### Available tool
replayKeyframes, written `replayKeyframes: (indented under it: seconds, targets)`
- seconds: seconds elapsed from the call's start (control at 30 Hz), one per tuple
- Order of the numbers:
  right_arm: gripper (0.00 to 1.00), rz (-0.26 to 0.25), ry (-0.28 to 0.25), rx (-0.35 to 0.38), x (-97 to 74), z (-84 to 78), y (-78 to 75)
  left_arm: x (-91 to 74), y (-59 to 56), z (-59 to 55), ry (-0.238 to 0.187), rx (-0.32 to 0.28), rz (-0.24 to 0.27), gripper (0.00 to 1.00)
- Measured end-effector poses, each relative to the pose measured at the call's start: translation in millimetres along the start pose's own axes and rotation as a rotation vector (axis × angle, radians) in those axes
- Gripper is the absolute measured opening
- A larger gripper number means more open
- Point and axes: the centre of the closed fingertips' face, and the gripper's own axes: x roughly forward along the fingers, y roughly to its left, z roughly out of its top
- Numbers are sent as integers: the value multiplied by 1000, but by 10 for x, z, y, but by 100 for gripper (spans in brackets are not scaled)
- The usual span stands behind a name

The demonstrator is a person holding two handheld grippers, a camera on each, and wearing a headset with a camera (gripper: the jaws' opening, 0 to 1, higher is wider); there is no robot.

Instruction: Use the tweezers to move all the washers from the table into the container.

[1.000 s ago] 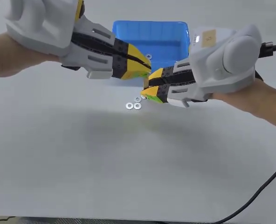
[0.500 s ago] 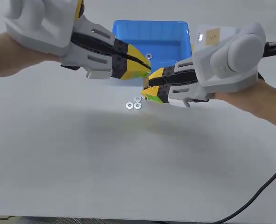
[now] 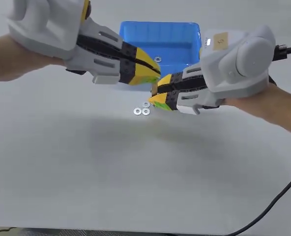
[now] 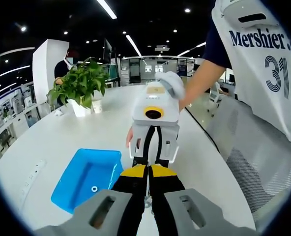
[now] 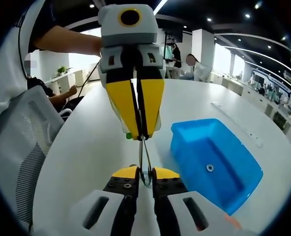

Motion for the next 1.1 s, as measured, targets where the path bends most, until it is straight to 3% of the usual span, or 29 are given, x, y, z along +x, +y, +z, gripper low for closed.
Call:
replayKeyframes:
  seconds: [0.47,0.77,1.1]
  targets:
    - [10,30,12,-25,4,28,32,-34,1,-2,9,-6,-7,5]
    - [10,-4,-21,-53,-105,227,-46,-156,51,185,-10,24,12,5]
    - [10,-64,-70,-84,-264,525,-239,-329,205,463,-31,87,50,5]
